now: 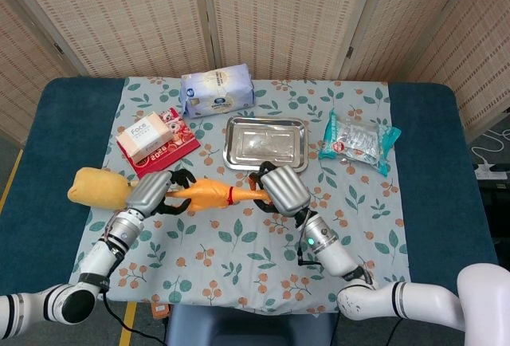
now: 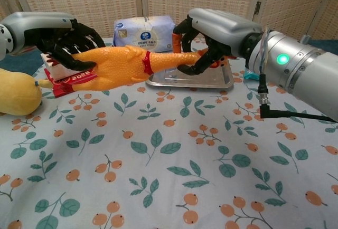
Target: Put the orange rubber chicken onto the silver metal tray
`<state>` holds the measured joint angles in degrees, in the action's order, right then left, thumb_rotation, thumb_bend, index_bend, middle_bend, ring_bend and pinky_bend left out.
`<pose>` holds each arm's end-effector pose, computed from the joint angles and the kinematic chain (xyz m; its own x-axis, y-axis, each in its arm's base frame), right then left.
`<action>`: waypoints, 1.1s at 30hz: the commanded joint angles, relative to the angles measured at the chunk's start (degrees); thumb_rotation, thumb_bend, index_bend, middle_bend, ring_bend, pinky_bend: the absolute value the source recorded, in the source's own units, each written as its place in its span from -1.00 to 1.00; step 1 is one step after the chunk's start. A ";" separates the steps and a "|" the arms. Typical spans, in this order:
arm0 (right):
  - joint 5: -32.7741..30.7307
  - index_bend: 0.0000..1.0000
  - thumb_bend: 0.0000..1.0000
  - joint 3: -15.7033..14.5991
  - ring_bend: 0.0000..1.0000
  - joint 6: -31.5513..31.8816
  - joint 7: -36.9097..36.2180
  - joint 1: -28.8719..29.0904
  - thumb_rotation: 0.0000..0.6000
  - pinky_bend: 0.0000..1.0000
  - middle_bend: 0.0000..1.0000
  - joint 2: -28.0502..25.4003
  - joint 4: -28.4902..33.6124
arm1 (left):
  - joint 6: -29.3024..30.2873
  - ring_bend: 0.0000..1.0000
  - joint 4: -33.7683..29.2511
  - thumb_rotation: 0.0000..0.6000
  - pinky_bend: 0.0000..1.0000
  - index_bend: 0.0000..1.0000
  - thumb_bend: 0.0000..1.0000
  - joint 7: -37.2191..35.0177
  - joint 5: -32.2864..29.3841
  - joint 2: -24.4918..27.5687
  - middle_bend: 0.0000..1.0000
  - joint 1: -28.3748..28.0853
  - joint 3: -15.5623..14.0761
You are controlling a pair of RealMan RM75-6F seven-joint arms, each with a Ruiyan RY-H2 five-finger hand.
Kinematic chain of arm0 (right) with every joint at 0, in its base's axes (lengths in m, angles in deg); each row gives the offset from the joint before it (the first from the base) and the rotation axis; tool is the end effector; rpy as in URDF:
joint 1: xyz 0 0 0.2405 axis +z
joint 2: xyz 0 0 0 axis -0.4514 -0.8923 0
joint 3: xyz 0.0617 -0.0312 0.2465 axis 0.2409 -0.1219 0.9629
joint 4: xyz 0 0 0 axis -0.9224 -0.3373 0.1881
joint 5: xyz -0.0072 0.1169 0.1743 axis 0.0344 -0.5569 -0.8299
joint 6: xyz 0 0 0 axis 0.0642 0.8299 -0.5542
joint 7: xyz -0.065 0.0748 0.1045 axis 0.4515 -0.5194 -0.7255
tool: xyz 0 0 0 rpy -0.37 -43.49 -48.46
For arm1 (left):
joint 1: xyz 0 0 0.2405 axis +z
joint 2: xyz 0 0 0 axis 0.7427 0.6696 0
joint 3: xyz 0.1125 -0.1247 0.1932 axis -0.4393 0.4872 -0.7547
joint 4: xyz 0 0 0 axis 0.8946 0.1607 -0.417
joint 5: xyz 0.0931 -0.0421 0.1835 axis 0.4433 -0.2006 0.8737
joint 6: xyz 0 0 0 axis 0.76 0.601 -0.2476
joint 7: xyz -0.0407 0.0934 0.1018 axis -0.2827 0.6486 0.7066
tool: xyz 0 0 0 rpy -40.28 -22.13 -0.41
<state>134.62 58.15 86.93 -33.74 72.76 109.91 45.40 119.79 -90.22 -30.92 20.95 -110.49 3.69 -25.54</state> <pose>-0.0652 -0.3312 -0.0208 0.3031 -0.1342 0.9435 -0.8288 -0.5258 0.1915 -0.1162 0.3321 0.0606 0.0856 0.4454 0.8912 0.9788 -0.2047 0.0083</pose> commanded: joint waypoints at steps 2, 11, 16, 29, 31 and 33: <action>-0.10 0.86 0.02 -0.10 0.85 0.06 0.18 -0.09 1.00 1.00 0.39 0.08 -0.17 | -4.58 -1.00 -1.42 1.00 -0.95 -1.00 -0.30 -9.14 4.68 4.61 -1.00 1.45 1.62; -0.01 0.86 0.02 -0.32 0.85 0.44 0.31 -0.34 1.00 1.00 0.39 0.64 -0.81 | -4.54 -1.00 -2.28 1.00 -1.00 -1.00 -0.35 -15.03 13.99 10.58 -1.00 4.64 1.83; -0.30 0.86 0.02 0.19 0.85 0.66 -0.04 -0.61 1.00 1.00 0.40 -0.06 -1.42 | -2.07 -1.00 0.20 1.00 -1.00 -1.00 -0.34 -13.50 18.43 14.17 -1.00 8.03 -1.58; -3.14 0.86 0.02 2.39 0.85 -0.85 -2.84 0.32 1.00 1.00 0.40 2.21 -12.92 | 9.91 -1.00 14.24 1.00 -1.00 -1.00 -0.34 -29.43 29.62 14.69 -1.00 19.06 -6.59; -3.04 0.86 0.02 2.96 0.85 -0.71 -3.58 0.74 1.00 1.00 0.40 3.01 -15.83 | 11.73 -1.00 16.09 1.00 -1.00 -1.00 -0.34 -29.92 31.04 14.11 -1.00 20.30 -7.49; -3.25 0.86 0.02 3.53 0.85 -0.79 -4.10 1.27 1.00 1.00 0.40 4.10 -19.33 | 13.32 -1.00 17.81 1.00 -1.00 -1.00 -0.34 -29.87 32.18 13.31 -1.00 21.20 -8.14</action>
<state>131.64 60.75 86.22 -36.84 73.27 112.56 29.68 132.02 -73.58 -60.38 52.27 -96.50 24.13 -32.87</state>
